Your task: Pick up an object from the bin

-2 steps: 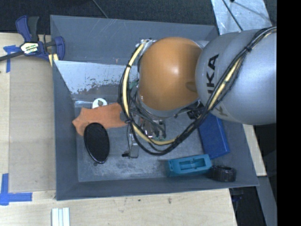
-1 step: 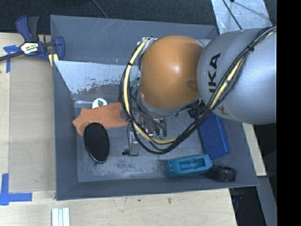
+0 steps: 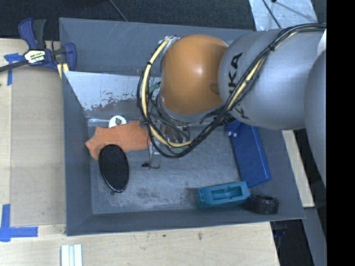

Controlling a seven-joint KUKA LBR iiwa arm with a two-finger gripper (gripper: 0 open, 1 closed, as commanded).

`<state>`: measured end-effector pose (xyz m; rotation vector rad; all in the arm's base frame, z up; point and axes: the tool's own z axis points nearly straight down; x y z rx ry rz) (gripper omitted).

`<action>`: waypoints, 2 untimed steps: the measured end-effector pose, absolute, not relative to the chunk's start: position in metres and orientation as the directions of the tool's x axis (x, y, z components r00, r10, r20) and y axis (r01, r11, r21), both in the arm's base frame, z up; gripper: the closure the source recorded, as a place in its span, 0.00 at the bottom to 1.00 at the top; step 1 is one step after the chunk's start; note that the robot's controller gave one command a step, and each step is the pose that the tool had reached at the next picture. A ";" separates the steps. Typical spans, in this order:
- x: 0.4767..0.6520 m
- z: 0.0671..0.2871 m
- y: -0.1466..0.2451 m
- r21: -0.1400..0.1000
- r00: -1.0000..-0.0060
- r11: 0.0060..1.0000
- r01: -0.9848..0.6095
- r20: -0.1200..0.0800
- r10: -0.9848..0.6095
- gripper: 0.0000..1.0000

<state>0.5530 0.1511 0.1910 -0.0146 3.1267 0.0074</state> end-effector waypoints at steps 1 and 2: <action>0.562 0.140 0.149 0.000 -0.999 0.999 -0.052 -0.002 -0.052 0.00; 0.583 0.112 0.157 0.003 -1.000 1.000 -0.016 -0.010 -0.016 0.00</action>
Offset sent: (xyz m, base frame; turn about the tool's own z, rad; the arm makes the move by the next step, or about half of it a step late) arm 0.0401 0.0096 -0.1050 0.0139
